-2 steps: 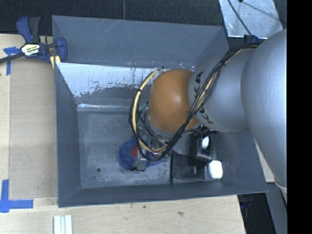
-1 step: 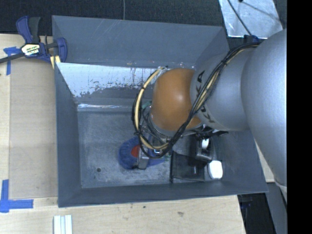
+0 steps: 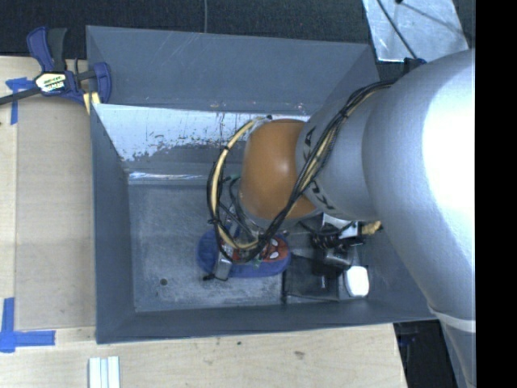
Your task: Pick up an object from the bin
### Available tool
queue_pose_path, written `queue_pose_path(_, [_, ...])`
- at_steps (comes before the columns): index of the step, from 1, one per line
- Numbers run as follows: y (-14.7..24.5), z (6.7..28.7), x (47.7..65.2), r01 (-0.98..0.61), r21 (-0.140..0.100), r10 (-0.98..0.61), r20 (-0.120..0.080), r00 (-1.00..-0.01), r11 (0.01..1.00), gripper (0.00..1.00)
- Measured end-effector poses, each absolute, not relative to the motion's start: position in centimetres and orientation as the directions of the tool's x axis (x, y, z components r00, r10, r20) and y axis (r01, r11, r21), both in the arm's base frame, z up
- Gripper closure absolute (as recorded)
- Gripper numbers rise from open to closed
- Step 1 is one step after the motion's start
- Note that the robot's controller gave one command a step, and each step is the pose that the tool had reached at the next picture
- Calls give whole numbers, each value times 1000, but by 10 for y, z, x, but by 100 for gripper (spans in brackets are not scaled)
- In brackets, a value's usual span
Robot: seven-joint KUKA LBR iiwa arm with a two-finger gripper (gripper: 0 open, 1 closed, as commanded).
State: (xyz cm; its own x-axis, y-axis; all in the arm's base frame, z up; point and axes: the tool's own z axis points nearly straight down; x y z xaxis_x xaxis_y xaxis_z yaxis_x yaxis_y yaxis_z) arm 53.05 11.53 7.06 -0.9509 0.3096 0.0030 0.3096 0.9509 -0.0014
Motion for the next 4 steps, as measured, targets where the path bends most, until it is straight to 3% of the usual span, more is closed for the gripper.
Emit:
queue_pose_path(1, [115, 71, 531, 309, -1, 309, 2, -951, 951, 0])
queue_pose_path(2, [115, 74, 533, 309, 2, 309, -3, -951, 951, 100])
queue_pose_path(3, [115, 175, 535, 308, 5, 308, -9, -951, 951, 100])
queue_pose_path(4, [115, 177, 536, 307, 2, 307, -4, -952, 952, 100])
